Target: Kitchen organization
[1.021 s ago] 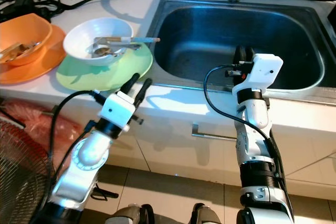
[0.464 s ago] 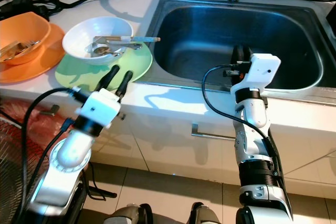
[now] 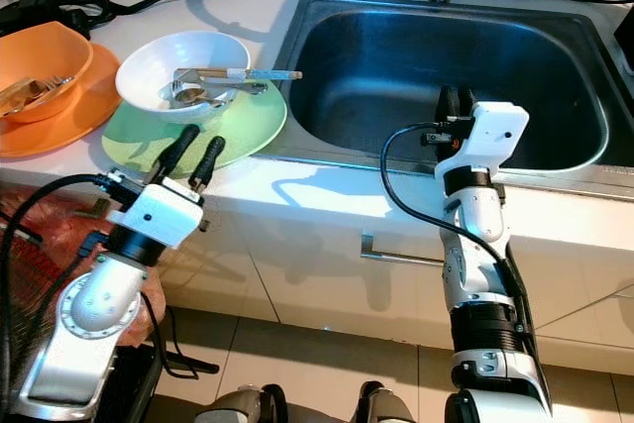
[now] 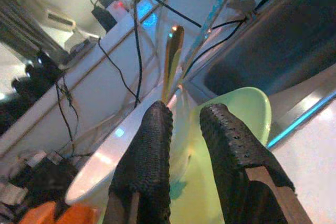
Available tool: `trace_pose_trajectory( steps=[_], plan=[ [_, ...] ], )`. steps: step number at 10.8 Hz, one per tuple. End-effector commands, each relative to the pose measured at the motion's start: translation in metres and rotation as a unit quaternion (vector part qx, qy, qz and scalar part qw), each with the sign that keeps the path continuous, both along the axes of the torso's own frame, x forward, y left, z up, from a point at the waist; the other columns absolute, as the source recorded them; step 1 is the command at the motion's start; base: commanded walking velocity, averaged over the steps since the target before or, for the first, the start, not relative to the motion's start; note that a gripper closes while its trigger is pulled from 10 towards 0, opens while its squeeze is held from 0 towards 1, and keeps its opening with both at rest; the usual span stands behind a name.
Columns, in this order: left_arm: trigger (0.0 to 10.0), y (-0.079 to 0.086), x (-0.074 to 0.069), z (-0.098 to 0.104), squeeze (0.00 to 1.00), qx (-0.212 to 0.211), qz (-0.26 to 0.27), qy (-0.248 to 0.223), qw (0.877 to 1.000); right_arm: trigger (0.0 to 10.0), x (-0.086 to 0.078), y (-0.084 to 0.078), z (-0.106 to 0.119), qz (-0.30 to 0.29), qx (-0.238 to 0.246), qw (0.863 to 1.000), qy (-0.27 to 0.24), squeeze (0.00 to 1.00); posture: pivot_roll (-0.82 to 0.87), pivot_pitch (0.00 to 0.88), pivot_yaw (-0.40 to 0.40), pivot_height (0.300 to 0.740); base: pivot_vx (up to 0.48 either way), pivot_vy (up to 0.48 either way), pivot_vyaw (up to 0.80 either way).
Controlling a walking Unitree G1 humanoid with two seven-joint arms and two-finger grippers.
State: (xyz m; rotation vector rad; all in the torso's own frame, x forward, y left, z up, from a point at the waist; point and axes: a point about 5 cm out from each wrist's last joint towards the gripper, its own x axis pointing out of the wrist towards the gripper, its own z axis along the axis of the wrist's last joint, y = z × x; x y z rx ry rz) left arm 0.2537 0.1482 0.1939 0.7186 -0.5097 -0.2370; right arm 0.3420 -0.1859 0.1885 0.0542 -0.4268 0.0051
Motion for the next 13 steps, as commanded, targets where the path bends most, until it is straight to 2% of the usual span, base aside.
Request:
trace_pose_trajectory(
  steps=[1, 6, 13],
  plan=[
    [10.0, 0.003, -0.003, 0.005, 0.0, 0.013, 0.0, -0.01, 1.0, 10.0, 0.001, 0.003, -0.009, 0.006, 0.003, 1.0, 0.018, 0.0, 0.11, 0.158, 0.041, 0.74, 0.0, 0.0, 0.0],
    [10.0, 0.011, 0.011, 0.007, 0.0, 0.048, -0.006, -0.008, 0.999, 10.0, 0.001, 0.003, -0.007, 0.005, 0.003, 1.0, 0.016, 0.0, 0.09, 0.161, 0.042, 0.74, 0.0, 0.0, 0.0],
    [10.0, 0.01, 0.032, 0.02, 0.0, 0.047, -0.009, -0.034, 0.998, 10.0, 0.002, 0.004, -0.007, 0.003, 0.003, 1.0, 0.014, 0.0, 0.09, 0.162, 0.044, 0.74, 0.0, 0.0, 0.0]
  ],
)
